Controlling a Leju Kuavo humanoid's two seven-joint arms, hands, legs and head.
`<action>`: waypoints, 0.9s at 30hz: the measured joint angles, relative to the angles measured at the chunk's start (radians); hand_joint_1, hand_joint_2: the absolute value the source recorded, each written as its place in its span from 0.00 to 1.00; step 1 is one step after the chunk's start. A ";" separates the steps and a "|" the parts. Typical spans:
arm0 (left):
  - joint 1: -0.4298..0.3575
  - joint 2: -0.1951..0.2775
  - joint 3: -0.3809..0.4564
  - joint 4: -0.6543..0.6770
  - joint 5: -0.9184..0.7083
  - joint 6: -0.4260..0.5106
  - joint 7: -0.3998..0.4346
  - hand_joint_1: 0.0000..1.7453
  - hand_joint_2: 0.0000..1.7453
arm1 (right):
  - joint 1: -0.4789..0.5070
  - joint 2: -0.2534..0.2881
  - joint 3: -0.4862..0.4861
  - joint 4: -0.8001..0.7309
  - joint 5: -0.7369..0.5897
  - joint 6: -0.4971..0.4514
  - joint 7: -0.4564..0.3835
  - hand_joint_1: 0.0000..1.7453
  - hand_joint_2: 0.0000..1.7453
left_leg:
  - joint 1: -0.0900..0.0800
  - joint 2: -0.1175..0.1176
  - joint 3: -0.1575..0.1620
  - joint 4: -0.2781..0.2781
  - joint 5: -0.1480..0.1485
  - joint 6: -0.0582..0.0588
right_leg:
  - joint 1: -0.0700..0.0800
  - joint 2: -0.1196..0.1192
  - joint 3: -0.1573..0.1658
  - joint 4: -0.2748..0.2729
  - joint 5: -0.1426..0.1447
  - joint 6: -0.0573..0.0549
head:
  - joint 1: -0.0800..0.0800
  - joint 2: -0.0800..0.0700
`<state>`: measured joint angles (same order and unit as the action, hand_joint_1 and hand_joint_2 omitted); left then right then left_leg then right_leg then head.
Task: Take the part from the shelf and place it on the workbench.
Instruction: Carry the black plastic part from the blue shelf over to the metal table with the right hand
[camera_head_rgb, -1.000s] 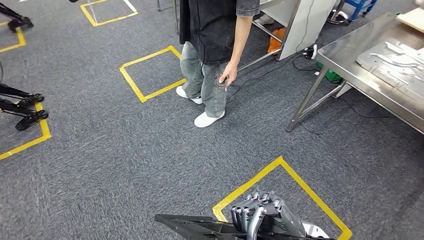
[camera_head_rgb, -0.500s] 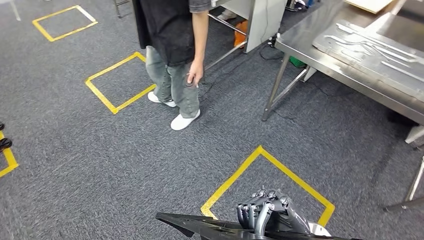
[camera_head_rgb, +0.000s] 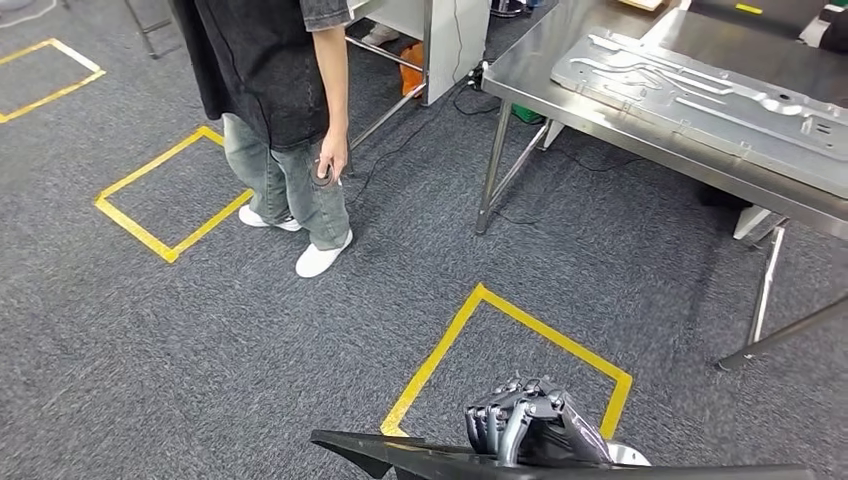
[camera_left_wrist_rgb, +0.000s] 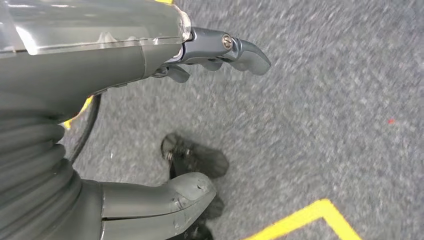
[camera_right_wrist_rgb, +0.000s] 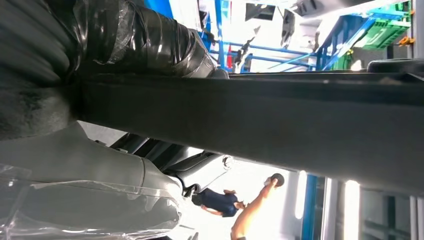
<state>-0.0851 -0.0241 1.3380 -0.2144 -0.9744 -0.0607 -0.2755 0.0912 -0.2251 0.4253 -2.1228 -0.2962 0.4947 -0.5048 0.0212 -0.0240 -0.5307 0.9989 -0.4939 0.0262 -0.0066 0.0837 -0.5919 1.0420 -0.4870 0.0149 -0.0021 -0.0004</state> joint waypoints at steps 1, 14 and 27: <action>0.000 0.000 0.000 0.000 -0.001 0.001 0.000 0.00 1.00 | -0.006 0.000 0.001 0.001 0.000 -0.003 0.001 0.98 1.00 | 0.001 0.012 0.001 -0.003 0.002 0.006 | 0.000 -0.031 -0.019 0.042 -0.025 0.005 | 0.000 0.000; -0.005 0.007 0.000 0.000 0.002 -0.002 0.001 0.00 1.00 | -0.035 0.000 0.019 0.012 0.010 -0.040 -0.003 0.98 1.00 | -0.010 0.140 0.035 -0.005 -0.033 -0.025 | 0.011 -0.124 0.018 -0.037 0.020 -0.022 | 0.000 0.000; 0.003 0.008 0.000 0.000 0.002 -0.002 0.005 0.00 1.00 | -0.052 0.000 0.024 0.013 -0.002 -0.044 -0.003 0.98 1.00 | -0.003 -0.051 -0.022 0.014 0.006 -0.022 | 0.000 0.036 0.026 -0.033 0.015 -0.017 | 0.000 0.000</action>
<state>-0.0826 -0.0161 1.3378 -0.2144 -0.9721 -0.0627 -0.2706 0.0397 -0.2247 0.4491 -2.1101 -0.2986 0.4503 -0.5079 0.0183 -0.0753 -0.5532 1.0126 -0.4875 0.0045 -0.0070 0.1195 -0.5663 1.0091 -0.4716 -0.0024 -0.0021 -0.0004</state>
